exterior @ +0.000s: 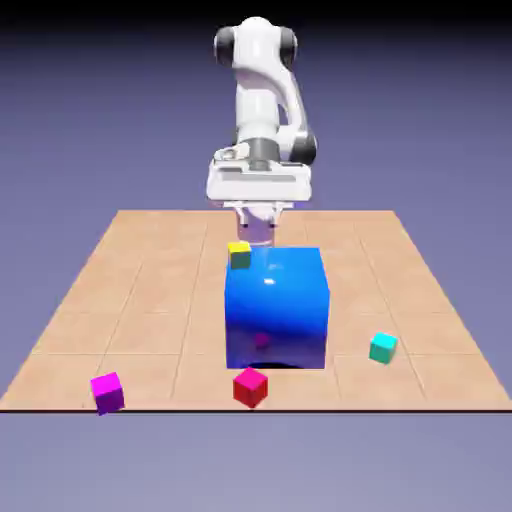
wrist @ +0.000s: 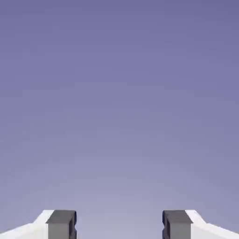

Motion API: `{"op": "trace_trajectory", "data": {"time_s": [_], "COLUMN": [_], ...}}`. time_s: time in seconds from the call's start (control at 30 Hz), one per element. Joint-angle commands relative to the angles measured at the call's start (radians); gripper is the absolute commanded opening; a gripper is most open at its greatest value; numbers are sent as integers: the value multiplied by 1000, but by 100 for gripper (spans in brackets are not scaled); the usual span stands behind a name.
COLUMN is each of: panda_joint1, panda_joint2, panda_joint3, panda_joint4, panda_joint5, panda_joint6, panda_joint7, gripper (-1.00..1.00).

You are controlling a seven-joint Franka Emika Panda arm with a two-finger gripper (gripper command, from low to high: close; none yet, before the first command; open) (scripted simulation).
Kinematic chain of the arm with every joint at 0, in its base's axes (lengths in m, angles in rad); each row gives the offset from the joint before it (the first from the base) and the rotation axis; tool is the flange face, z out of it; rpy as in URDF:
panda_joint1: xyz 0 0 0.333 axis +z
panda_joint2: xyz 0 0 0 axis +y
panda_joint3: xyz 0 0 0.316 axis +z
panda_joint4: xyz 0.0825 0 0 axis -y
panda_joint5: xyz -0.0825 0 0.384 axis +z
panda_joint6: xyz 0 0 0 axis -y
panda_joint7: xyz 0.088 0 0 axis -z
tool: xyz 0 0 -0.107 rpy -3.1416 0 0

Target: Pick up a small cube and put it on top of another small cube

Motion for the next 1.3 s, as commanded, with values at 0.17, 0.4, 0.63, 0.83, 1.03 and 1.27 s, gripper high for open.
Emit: {"op": "trace_trajectory", "data": {"time_s": [0.17,0.4,0.63,0.83,1.03,1.27], "panda_joint1": [-91,-197,-304,-395,-486,-592], "panda_joint2": [-55,-119,-184,-239,-294,-358], "panda_joint3": [217,471,725,942,1160,1413], "panda_joint4": [36,79,121,157,193,236], "panda_joint5": [54,117,180,234,288,351], "panda_joint6": [-33,-71,-109,-141,-174,-212], "panda_joint7": [158,343,527,685,843,1028], "gripper": [0,0,0,0,0,0]}}
